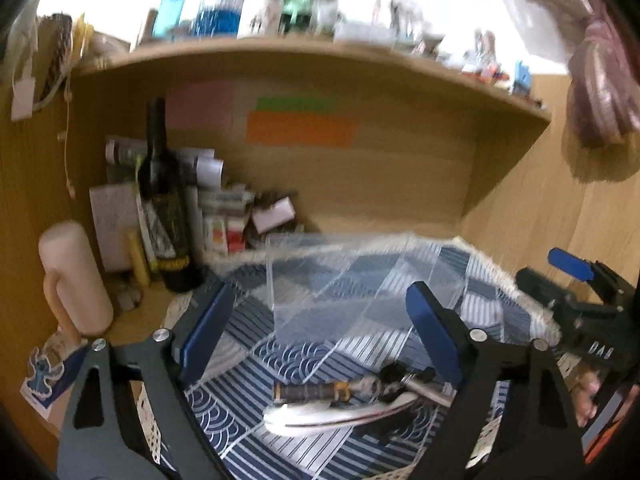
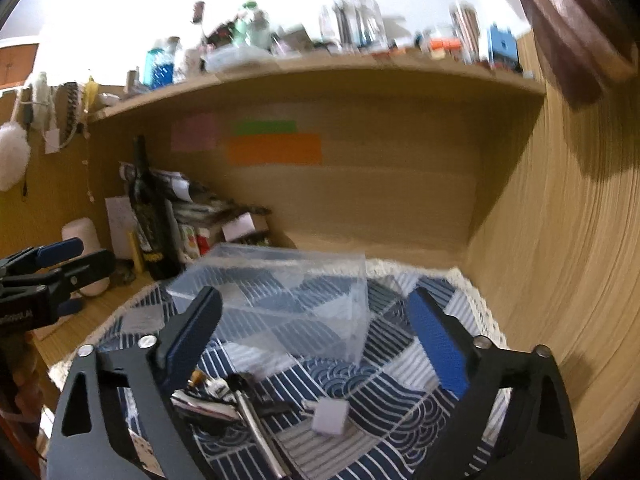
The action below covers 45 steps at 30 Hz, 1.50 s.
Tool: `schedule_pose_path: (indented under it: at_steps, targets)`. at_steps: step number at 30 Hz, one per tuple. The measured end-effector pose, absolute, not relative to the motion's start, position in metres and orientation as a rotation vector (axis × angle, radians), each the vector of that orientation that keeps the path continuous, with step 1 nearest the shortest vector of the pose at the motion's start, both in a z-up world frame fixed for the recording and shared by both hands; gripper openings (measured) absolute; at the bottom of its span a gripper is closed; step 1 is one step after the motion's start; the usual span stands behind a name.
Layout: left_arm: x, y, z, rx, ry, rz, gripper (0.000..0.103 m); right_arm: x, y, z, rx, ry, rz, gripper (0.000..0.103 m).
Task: Organize rigid objects
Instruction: 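Grasp the white rotary cutter with the left gripper while the right gripper grasps the white cube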
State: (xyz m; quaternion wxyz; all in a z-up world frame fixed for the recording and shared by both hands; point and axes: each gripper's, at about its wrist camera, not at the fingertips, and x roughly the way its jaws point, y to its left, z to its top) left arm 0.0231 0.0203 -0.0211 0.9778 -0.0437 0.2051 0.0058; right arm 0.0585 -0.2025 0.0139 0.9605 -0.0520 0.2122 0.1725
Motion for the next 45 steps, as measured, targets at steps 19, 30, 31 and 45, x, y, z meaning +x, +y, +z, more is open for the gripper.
schedule_pose_path:
  at_steps: [19, 30, 31, 45]
  targets:
    - [0.043, 0.036, -0.126, -0.235, 0.791, 0.038, 0.083, 0.084, -0.220, -0.070, -0.105, 0.760, 0.355, 0.074]
    - [0.077, 0.037, -0.141, -0.285, 0.873, 0.006, 0.078, 0.100, -0.215, -0.085, -0.121, 0.830, 0.387, 0.063]
    - [0.078, 0.039, -0.144, -0.301, 0.883, -0.008, 0.073, 0.102, -0.214, -0.086, -0.117, 0.838, 0.390, 0.061]
    - [0.053, 0.039, -0.139, -0.240, 0.810, 0.029, 0.063, 0.105, -0.218, -0.093, -0.071, 0.859, 0.382, 0.028]
